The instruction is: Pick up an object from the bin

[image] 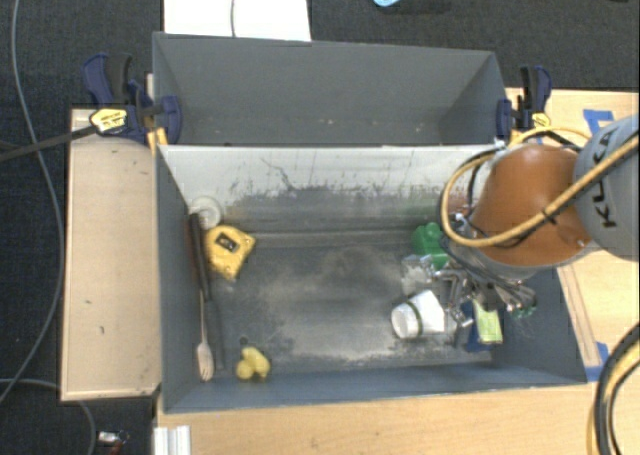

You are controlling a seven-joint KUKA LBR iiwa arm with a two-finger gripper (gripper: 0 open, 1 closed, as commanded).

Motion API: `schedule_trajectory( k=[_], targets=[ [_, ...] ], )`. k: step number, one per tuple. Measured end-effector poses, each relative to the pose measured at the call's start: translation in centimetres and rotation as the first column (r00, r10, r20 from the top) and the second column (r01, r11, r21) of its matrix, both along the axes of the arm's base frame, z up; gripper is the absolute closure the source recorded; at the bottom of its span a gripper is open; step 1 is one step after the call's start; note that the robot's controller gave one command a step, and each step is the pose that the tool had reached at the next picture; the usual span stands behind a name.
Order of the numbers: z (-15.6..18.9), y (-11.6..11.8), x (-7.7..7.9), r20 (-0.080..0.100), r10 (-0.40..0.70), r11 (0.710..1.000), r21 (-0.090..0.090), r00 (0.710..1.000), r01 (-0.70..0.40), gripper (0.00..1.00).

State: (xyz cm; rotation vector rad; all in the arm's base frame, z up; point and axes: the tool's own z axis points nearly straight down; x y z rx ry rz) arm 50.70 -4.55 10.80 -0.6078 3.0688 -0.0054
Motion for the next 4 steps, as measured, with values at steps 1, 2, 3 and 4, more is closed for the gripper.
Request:
schedule_trajectory(
  k=[1,2,3,4],
  targets=[
    [-2.5,0.3,-1.9,-0.005,0.103,0.995,0.001,0.995,-0.103,0.0],
    [-3.2,0.5,-2.7,-0.004,0.296,0.955,-0.003,0.955,-0.296,0.0],
    [-3.8,-0.7,-2.6,-0.004,0.476,0.879,-0.002,0.879,-0.476,1.0],
    [-3.8,-0.7,-2.6,-0.004,0.476,0.88,-0.002,0.88,-0.476,1.0]
  ],
)
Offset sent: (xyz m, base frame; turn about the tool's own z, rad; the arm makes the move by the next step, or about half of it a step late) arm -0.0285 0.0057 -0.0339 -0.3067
